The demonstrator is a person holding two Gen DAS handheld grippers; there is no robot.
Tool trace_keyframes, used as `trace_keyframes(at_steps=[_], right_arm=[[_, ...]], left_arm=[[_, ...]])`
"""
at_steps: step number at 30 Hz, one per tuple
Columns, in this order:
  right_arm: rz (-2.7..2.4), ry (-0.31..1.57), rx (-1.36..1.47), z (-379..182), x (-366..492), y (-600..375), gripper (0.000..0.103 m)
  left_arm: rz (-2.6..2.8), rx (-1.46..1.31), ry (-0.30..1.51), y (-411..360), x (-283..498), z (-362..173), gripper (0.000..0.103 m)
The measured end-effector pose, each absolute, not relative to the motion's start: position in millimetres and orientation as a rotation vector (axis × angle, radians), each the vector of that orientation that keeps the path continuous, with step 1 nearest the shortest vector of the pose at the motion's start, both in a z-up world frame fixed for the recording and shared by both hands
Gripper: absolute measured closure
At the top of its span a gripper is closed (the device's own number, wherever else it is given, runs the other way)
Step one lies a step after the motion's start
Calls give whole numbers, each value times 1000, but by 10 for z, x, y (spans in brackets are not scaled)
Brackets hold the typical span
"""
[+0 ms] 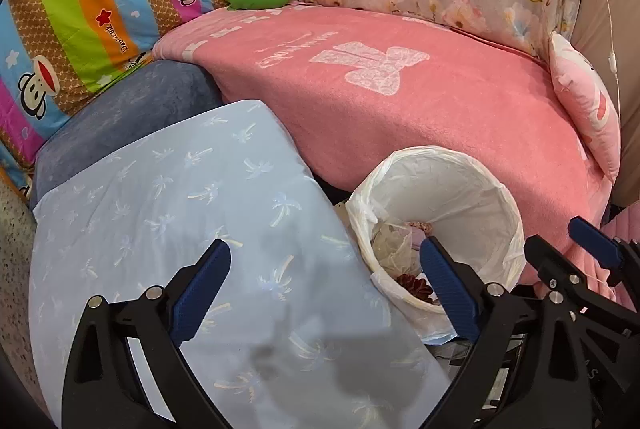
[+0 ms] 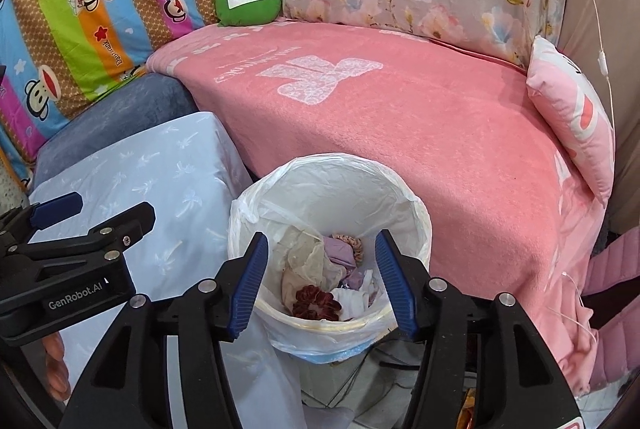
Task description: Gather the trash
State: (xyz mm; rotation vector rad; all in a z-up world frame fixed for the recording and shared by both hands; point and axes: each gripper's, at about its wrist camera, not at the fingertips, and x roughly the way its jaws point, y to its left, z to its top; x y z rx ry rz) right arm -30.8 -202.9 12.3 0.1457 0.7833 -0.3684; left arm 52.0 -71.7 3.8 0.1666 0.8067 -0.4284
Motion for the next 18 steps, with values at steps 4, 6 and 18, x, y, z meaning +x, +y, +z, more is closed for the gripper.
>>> trace_keyframes(at_steps=[4,6,18], right_arm=[[-377,780,140,109,-338,-2014,41],[-380,782,140,102,-341,-2008,35],[-372,799,149,40,-381,-2010,19]], left_arm=[[-418,176,816,-696,502,-3,11],[-414,179,818,-690,490,-20,11],[-388,193,826,-667,460,-85,11]])
